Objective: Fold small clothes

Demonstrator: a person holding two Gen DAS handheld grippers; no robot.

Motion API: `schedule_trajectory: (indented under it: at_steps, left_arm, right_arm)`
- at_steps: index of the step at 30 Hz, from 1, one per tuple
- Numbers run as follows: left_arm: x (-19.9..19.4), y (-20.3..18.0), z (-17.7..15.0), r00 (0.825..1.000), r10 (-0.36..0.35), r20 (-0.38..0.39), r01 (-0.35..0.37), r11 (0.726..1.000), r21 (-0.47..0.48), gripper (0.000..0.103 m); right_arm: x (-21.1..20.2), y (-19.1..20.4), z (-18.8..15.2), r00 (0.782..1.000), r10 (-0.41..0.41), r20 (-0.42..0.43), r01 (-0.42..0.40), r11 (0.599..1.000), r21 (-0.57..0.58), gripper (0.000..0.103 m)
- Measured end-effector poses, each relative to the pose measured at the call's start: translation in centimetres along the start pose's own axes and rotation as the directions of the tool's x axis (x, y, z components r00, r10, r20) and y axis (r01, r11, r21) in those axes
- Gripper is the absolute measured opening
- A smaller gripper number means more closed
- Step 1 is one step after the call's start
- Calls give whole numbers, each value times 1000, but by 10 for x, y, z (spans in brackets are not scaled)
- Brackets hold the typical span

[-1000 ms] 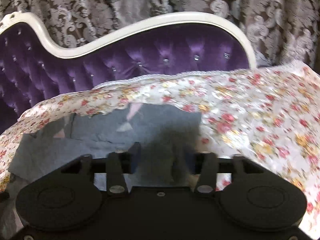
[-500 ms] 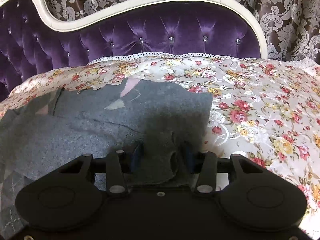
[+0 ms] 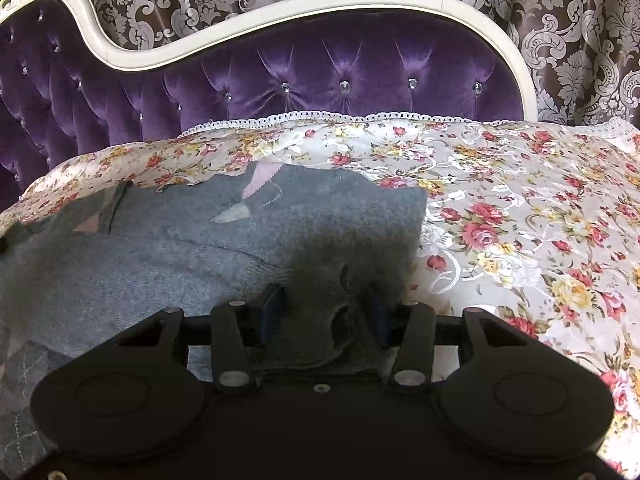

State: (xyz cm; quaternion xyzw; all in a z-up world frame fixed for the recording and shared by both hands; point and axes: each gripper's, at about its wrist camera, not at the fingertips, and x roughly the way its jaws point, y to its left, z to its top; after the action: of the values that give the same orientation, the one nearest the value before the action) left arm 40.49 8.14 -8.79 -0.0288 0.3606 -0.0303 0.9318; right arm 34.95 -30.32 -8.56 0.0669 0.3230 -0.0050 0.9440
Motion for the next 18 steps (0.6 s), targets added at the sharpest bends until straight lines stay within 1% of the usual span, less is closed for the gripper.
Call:
schedule_trajectory:
  at_steps: [1, 2, 3, 4, 5, 6, 8, 10, 11, 12, 13, 14, 16, 17, 18]
  left_arm:
    - [6, 2, -2, 1000, 18, -22, -18, 1000, 8, 10]
    - [7, 4, -5, 1000, 17, -1, -17, 1000, 11, 12]
    - [5, 4, -6, 1000, 21, 16, -21, 1000, 16, 17]
    - [4, 5, -6, 1000, 24, 18, -25, 999, 21, 23]
    - [3, 5, -7, 999, 28, 23, -29, 999, 19, 31]
    - [1, 7, -7, 999, 28, 26, -29, 1000, 12, 36]
    - [-6, 12, -8, 999, 17, 36, -16, 1000, -27, 38]
    - [-17, 13, -9, 998, 11, 66, -7, 998, -58, 40]
    - [-20, 11, -9, 997, 15, 79, -10, 999, -53, 46]
    - [-24, 8, -11, 996, 17, 87, -14, 999, -35, 52]
    - [-26, 3, -14, 996, 19, 83, -19, 1000, 0, 55]
    - [-24, -1, -16, 997, 23, 71, -25, 999, 35, 57]
    - [-17, -8, -23, 998, 50, 32, -53, 993, 109, 57]
    - [-14, -9, -27, 997, 67, 27, -70, 989, 128, 59]
    - [-14, -7, -29, 997, 68, 47, -74, 989, 126, 62]
  right_arm:
    - [0, 0, 0, 1000, 0, 1, 0, 1000, 1, 54]
    - [0, 0, 0, 1000, 0, 1, 0, 1000, 2, 54]
    - [0, 0, 0, 1000, 1, 0, -1, 1000, 1, 54]
    - [0, 0, 0, 1000, 1, 1, -1, 1000, 0, 54]
    - [0, 0, 0, 1000, 1, 2, -1, 1000, -2, 54]
    - [0, -1, 0, 1000, 1, 4, -1, 1000, -4, 54]
    - [0, -1, -1, 1000, -1, 8, 1, 1000, -3, 54]
    - [0, 1, -2, 1000, -10, 13, 10, 1000, -11, 54]
    - [-1, 2, -2, 1000, -18, 16, 18, 1000, -20, 54]
    - [-1, 4, -2, 1000, -24, 19, 25, 999, -29, 54]
    - [-1, 5, -2, 999, -31, 21, 32, 999, -35, 55]
    - [-1, 6, -2, 999, -39, 22, 40, 998, -39, 56]
    - [-1, 7, -3, 998, -53, 25, 54, 998, -41, 59]
    - [-1, 6, -3, 998, -57, 25, 58, 998, -40, 60]
    - [-1, 5, -3, 998, -61, 25, 62, 997, -38, 62]
